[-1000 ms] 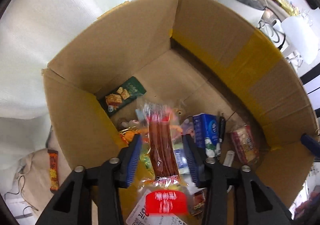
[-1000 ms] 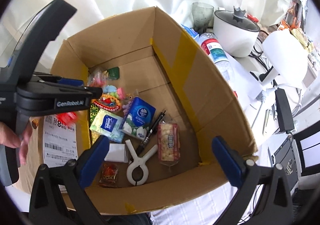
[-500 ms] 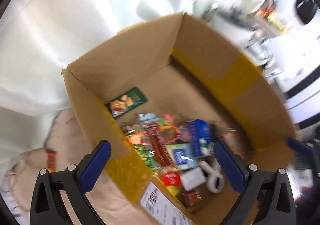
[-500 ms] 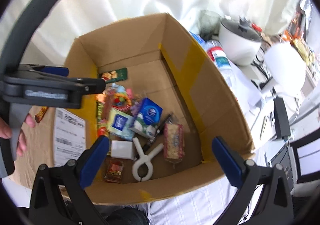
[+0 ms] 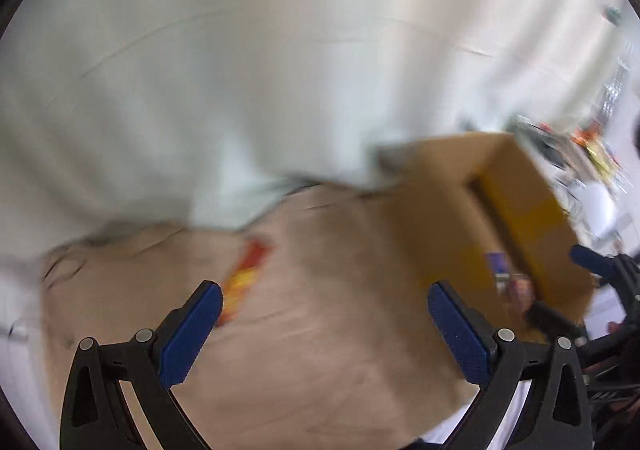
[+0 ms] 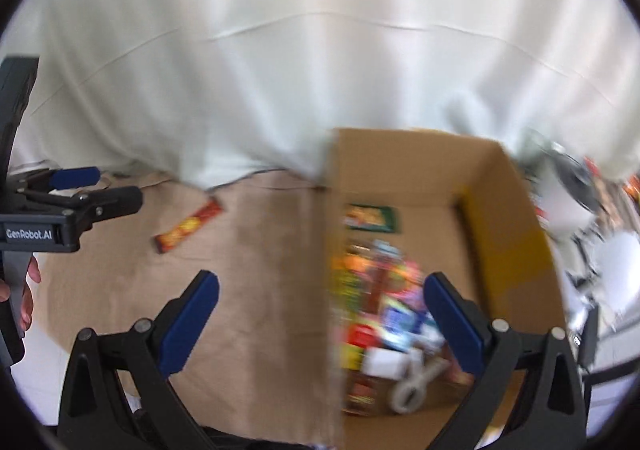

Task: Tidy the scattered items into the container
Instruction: 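Move the right tool from the box to the orange snack bar, then grasp the orange snack bar with the right tool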

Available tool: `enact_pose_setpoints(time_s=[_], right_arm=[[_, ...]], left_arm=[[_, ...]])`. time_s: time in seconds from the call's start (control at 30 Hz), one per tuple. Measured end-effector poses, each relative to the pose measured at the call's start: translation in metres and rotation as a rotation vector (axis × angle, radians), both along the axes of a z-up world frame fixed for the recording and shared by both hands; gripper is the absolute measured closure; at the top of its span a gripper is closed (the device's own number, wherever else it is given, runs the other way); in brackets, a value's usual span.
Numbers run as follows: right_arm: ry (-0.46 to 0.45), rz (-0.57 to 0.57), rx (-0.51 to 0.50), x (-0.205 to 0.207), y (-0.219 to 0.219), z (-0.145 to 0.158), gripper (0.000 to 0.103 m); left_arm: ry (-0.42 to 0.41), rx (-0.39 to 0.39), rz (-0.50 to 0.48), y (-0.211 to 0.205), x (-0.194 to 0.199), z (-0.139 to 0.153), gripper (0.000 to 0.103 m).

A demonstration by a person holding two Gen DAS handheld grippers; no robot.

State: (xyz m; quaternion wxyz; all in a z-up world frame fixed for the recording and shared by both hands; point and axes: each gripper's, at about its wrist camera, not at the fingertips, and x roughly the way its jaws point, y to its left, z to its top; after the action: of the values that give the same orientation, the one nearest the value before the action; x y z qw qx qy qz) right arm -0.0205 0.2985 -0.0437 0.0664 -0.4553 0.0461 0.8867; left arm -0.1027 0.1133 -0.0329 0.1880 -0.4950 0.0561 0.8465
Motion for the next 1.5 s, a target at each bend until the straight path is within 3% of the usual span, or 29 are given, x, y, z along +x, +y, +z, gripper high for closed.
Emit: enact_pose_setpoints(time_s=[0.17, 0.33, 0.43, 0.57, 0.67, 0.83, 0.93, 1.0, 1.07, 1.1, 1.17, 1.37, 1.5], right_arm=[[-0.039, 0.073, -0.033, -0.049, -0.071, -0.032, 0.000], [-0.124, -0.007, -0.047, -0.104, -0.118, -0.094, 0.000], [-0.141, -0.026, -0.052, -0.131, -0.137, -0.118, 0.000], [-0.174, -0.059, 0.020, -0.169, -0.163, -0.145, 0.000], [-0.214, -0.089, -0.001, -0.187, -0.166, -0.165, 0.001], [-0.280, -0.170, -0.079, -0.211, -0.163, -0.193, 0.016], [-0.311, -0.172, -0.077, -0.220, -0.166, -0.204, 0.033], [-0.318, -0.168, -0.077, -0.220, -0.169, -0.208, 0.056], [-0.315, -0.152, -0.062, -0.219, -0.171, -0.208, 0.061], [-0.311, -0.137, -0.060, -0.218, -0.172, -0.207, 0.070], [-0.297, -0.110, -0.079, -0.215, -0.170, -0.204, 0.078], [-0.205, 0.007, -0.112, -0.180, -0.155, -0.173, 0.078], [-0.151, 0.071, -0.108, -0.134, -0.131, -0.142, 0.078]], left_arm=[[-0.025, -0.064, 0.170, -0.093, 0.000, -0.037, 0.000], [-0.065, -0.081, 0.301, -0.156, 0.006, -0.075, 0.000], [-0.101, -0.080, 0.355, -0.181, 0.007, -0.100, 0.000], [-0.137, -0.066, 0.413, -0.204, 0.013, -0.124, 0.000], [-0.160, -0.061, 0.442, -0.222, 0.020, -0.138, 0.000], [-0.163, -0.079, 0.465, -0.234, 0.024, -0.151, 0.000], [-0.169, -0.067, 0.470, -0.236, 0.026, -0.154, 0.000], [-0.173, -0.059, 0.469, -0.236, 0.026, -0.156, 0.000], [-0.173, -0.055, 0.464, -0.234, 0.026, -0.156, 0.000], [-0.173, -0.053, 0.460, -0.232, 0.026, -0.156, 0.000], [-0.174, -0.057, 0.452, -0.228, 0.025, -0.156, 0.000], [-0.160, -0.042, 0.424, -0.208, 0.022, -0.146, 0.000], [-0.145, -0.021, 0.370, -0.180, 0.018, -0.133, 0.000]])
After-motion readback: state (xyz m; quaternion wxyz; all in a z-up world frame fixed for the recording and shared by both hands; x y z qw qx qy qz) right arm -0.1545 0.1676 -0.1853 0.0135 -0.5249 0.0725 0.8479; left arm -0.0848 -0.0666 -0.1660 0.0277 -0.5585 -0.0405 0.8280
